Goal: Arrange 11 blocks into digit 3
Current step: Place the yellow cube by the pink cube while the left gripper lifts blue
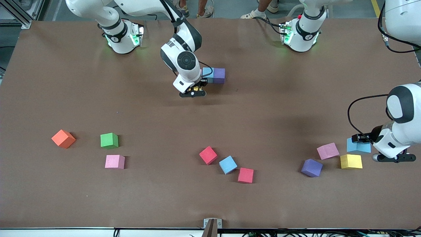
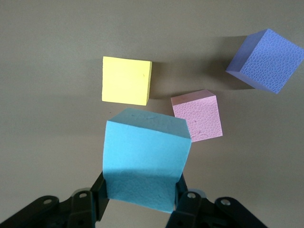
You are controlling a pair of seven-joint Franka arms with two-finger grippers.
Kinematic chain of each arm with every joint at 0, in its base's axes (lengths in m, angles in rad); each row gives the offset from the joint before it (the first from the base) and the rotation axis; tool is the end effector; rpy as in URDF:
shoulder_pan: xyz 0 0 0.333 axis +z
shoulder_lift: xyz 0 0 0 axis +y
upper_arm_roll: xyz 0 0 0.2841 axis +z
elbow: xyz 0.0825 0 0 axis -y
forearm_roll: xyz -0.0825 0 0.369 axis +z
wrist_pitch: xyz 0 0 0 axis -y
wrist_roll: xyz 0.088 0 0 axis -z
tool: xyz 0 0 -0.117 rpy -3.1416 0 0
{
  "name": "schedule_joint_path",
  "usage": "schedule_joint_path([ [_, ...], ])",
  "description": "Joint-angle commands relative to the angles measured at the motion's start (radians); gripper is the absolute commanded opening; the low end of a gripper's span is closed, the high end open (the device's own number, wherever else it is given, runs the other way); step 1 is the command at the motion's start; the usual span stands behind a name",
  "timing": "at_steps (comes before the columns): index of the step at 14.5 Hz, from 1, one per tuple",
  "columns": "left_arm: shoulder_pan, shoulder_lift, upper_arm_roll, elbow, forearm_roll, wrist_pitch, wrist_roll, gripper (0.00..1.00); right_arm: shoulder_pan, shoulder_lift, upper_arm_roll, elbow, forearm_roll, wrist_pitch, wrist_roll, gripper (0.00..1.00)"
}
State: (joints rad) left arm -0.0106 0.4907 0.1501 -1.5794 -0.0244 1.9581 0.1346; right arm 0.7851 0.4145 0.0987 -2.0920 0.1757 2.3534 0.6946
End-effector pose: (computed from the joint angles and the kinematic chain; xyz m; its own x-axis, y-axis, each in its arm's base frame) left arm 0.6399 0.0777 0.3173 0.9937 0.0035 -0.1119 -0.0003 -0.9994 -0.0343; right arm 0.3417 0.4245 0.1841 0.9751 0.0497 -0.2159 0.0496 -0.9988 -0.0062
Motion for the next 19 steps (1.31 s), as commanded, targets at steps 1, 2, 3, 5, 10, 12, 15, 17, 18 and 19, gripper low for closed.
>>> schedule_joint_path([
  [1, -0.008, 0.005, 0.005, 0.004, -0.016, -0.007, -0.013, 0.09, 0.013, -0.039, 0.013, -0.046, 0.019, 0.009, 0.026, 0.42],
  [2, -0.008, 0.005, 0.005, 0.004, -0.016, -0.007, -0.012, 0.06, 0.013, -0.039, 0.015, -0.046, 0.019, 0.009, 0.029, 0.42],
  [3, -0.006, 0.003, 0.005, 0.004, -0.016, -0.007, -0.009, 0.03, 0.013, -0.039, 0.015, -0.045, 0.019, 0.009, 0.029, 0.42],
  [5, -0.008, 0.003, 0.005, 0.004, -0.014, -0.005, -0.01, 0.01, 0.013, -0.039, 0.015, -0.046, 0.019, 0.01, 0.029, 0.42],
  [10, -0.008, 0.003, 0.005, 0.004, -0.014, -0.005, -0.009, 0.01, -0.004, -0.034, 0.013, -0.033, 0.019, 0.006, 0.04, 1.0],
  [12, -0.012, 0.003, 0.003, 0.004, -0.014, -0.005, -0.009, 0.01, -0.032, -0.04, 0.012, -0.005, 0.021, -0.002, 0.042, 1.0],
  [15, -0.015, 0.002, -0.004, 0.006, -0.014, -0.004, -0.01, 0.01, -0.108, -0.069, 0.006, 0.076, 0.019, -0.043, 0.031, 1.0],
  [17, -0.017, 0.002, -0.017, 0.006, -0.015, -0.004, -0.015, 0.01, -0.176, -0.091, -0.032, 0.185, 0.018, -0.173, 0.032, 1.0],
  [18, -0.017, 0.002, -0.018, 0.006, -0.016, -0.004, -0.016, 0.01, -0.191, -0.088, -0.065, 0.24, 0.01, -0.233, 0.034, 1.0],
  [19, -0.025, 0.002, -0.02, 0.006, -0.016, -0.002, -0.023, 0.01, -0.205, -0.079, -0.112, 0.294, 0.008, -0.267, 0.032, 1.0],
])
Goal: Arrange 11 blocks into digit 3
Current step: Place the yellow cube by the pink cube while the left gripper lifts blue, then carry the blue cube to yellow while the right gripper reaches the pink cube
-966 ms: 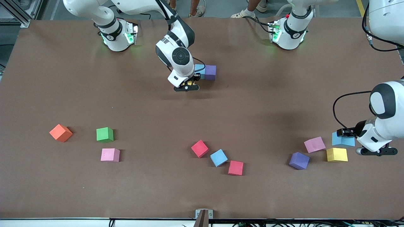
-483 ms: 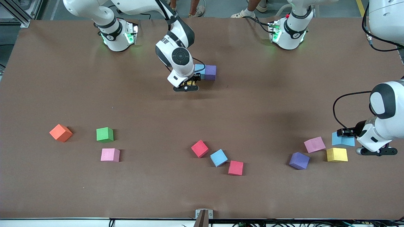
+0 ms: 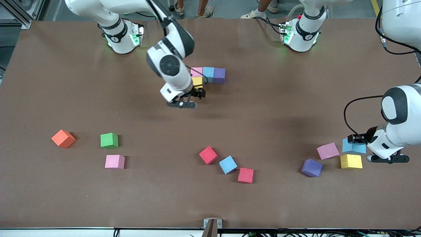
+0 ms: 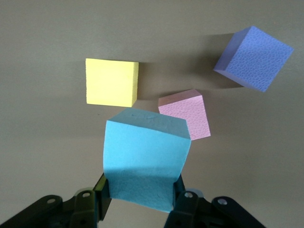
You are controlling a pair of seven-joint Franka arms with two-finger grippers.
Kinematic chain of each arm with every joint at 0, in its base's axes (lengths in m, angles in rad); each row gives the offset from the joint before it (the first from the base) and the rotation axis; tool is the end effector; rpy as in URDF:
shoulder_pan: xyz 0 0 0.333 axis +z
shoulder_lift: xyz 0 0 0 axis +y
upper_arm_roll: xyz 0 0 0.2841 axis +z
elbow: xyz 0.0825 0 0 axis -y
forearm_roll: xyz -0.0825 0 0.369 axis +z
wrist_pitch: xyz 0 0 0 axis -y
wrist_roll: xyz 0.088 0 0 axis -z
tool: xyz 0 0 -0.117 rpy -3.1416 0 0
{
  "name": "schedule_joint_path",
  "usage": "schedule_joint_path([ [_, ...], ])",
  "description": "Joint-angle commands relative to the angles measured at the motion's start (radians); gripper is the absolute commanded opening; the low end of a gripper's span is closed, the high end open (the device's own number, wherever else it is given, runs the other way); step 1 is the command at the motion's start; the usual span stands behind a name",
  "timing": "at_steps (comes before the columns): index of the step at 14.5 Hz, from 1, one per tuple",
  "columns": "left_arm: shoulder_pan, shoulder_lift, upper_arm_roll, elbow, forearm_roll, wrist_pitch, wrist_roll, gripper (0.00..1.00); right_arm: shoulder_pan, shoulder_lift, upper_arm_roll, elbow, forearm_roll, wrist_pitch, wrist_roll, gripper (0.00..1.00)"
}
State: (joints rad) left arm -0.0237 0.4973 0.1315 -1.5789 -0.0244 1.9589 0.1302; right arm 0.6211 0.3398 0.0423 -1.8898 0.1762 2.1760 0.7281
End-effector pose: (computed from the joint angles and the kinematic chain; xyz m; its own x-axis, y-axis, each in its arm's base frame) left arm 0.6420 0.0587 0.3126 0.9929 -0.0224 -0.1171 -0.0256 -0.9993 -0.0262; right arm 0.4658 0.3732 0.2920 0.9755 -0.1631 -0.1475 -0.1751 -0.9819 -0.0728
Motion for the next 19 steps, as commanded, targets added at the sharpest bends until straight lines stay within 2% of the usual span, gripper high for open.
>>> schedule_joint_path([
  [1, -0.022, -0.005, -0.004, 0.005, -0.015, -0.003, -0.041, 0.01, -0.063, 0.004, -0.103, 0.136, 0.003, -0.096, -0.01, 1.0],
  [3, -0.044, -0.005, -0.012, 0.005, -0.015, -0.003, -0.095, 0.01, -0.133, 0.051, -0.131, 0.193, -0.05, -0.091, -0.036, 1.0],
  [5, -0.093, -0.005, -0.044, 0.005, -0.015, 0.002, -0.211, 0.01, -0.207, 0.112, -0.136, 0.26, -0.165, -0.09, -0.074, 1.0],
  [7, -0.194, -0.005, -0.058, 0.005, -0.012, 0.002, -0.387, 0.01, -0.274, 0.175, -0.134, 0.305, -0.225, -0.09, -0.239, 1.0],
  [9, -0.316, -0.005, -0.056, 0.005, -0.006, 0.002, -0.58, 0.01, -0.339, 0.228, -0.133, 0.314, -0.219, -0.084, -0.404, 1.0],
  [11, -0.447, 0.0, -0.056, 0.005, -0.002, 0.006, -0.763, 0.01, -0.377, 0.295, -0.133, 0.38, -0.218, -0.078, -0.498, 1.0],
  [14, -0.632, 0.03, -0.058, 0.005, 0.0, 0.044, -1.008, 0.01, -0.418, 0.344, -0.128, 0.432, -0.221, -0.076, -0.651, 1.0],
  [16, -0.732, 0.076, -0.058, 0.003, -0.005, 0.131, -1.13, 0.01, -0.442, 0.395, -0.128, 0.498, -0.219, -0.074, -0.772, 1.0],
  [19, -0.864, 0.159, -0.061, 0.003, -0.003, 0.309, -1.238, 0.01, -0.469, 0.424, -0.124, 0.521, -0.181, -0.058, -0.789, 1.0],
])
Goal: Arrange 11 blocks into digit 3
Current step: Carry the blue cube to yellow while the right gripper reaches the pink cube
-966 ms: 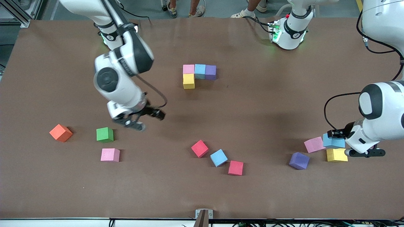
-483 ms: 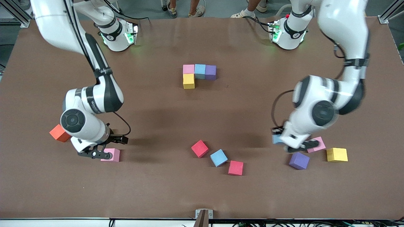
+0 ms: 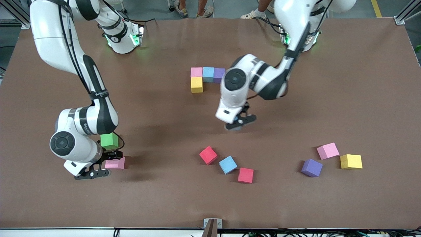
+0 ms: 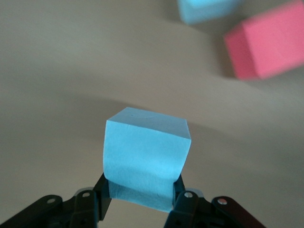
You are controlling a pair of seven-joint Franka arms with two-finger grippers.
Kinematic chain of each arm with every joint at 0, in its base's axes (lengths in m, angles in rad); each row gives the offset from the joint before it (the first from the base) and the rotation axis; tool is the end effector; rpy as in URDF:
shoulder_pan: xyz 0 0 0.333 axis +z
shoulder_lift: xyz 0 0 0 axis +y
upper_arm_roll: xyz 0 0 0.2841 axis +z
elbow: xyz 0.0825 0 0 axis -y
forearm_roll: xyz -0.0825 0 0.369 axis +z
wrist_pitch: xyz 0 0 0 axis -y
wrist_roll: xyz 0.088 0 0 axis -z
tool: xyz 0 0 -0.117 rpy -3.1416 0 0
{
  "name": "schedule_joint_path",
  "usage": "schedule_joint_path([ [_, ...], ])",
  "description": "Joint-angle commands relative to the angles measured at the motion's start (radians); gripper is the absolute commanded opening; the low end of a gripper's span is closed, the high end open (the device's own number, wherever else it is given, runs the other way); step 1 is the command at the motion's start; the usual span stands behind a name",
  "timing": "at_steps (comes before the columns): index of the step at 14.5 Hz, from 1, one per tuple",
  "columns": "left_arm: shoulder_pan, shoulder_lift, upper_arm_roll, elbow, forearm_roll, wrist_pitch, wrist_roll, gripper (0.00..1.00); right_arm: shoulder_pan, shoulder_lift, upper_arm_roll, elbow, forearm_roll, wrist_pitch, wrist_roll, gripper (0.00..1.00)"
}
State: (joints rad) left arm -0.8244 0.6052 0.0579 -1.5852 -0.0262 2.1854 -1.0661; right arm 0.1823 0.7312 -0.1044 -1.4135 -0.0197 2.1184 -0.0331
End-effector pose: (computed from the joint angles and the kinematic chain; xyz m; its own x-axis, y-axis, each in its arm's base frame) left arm 0.4754 -0.4654 0.2557 0.9540 0.2998 0.0083 0.2999 -0.9539 -0.0090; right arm 0.6880 0.0646 0.2412 0.9890 0.1455 -0.0272 0.1473 -0.9854 0.0853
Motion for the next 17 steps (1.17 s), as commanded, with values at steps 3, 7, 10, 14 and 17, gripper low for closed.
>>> schedule_joint_path([
  [3, -0.176, 0.097, 0.013, 0.02, -0.008, 0.111, -0.106, 0.01, -0.035, 0.05, 0.031, 0.044, 0.076, 0.0, -0.037, 1.0],
  [7, -0.222, 0.186, 0.01, 0.152, -0.011, 0.111, -0.153, 0.01, -0.035, 0.071, 0.029, 0.044, 0.076, 0.037, -0.051, 1.0],
  [10, -0.228, 0.219, 0.01, 0.186, -0.011, 0.102, -0.146, 0.01, -0.037, 0.071, 0.031, 0.044, 0.078, 0.037, -0.051, 1.0],
  [14, -0.225, 0.217, -0.016, 0.191, -0.011, -0.002, -0.117, 0.0, -0.038, 0.073, 0.031, 0.044, 0.081, 0.037, -0.051, 1.0],
  [17, -0.219, 0.219, -0.035, 0.232, -0.043, -0.082, -0.107, 0.0, -0.04, 0.074, 0.031, 0.044, 0.081, 0.035, -0.053, 1.0],
])
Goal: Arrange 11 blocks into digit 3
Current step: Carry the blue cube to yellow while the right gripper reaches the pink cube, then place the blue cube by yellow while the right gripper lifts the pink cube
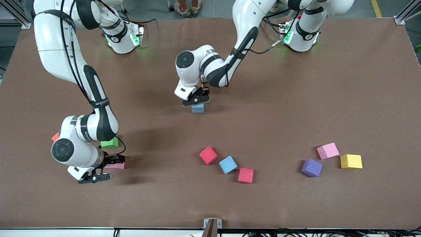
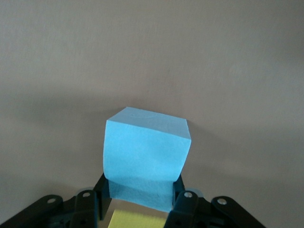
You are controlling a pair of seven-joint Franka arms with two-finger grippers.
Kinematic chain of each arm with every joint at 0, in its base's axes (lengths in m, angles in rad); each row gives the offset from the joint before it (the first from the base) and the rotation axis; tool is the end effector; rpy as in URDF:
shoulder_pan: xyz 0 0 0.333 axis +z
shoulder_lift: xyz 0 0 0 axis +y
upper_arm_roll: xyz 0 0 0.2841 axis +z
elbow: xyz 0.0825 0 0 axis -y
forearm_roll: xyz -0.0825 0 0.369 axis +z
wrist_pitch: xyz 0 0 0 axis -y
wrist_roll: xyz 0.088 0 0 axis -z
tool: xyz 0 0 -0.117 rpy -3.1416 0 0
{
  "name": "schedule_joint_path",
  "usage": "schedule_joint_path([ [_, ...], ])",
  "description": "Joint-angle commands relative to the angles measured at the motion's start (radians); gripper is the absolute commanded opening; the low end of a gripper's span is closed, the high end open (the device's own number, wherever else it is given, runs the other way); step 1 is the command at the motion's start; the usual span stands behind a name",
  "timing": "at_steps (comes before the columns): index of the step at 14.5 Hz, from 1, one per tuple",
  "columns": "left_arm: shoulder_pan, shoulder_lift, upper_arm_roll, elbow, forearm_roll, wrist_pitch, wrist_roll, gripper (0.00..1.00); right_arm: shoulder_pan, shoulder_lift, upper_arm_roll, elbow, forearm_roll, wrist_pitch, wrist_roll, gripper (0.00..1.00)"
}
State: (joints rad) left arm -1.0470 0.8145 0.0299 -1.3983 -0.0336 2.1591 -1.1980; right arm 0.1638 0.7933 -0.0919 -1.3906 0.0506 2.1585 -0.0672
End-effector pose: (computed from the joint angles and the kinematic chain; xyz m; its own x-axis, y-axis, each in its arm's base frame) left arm 0.3585 -0.5894 0.1917 0.9813 0.1908 -0.0242 0.1895 -0.9807 -0.0477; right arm 0.6920 0.0633 0.2111 0.9904 0.1364 -0.0235 0.1369 -0.9903 0.0225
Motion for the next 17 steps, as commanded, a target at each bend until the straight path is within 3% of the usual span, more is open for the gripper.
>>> schedule_joint_path([
  [1, 0.004, 0.009, -0.01, 0.045, -0.04, -0.064, 0.029, 0.0, -0.021, 0.012, 0.018, 0.021, 0.011, -0.005, -0.019, 1.0],
  [17, -0.004, 0.038, -0.047, 0.052, -0.042, -0.096, 0.028, 0.0, -0.032, 0.026, 0.02, 0.013, 0.028, -0.016, -0.02, 1.0],
])
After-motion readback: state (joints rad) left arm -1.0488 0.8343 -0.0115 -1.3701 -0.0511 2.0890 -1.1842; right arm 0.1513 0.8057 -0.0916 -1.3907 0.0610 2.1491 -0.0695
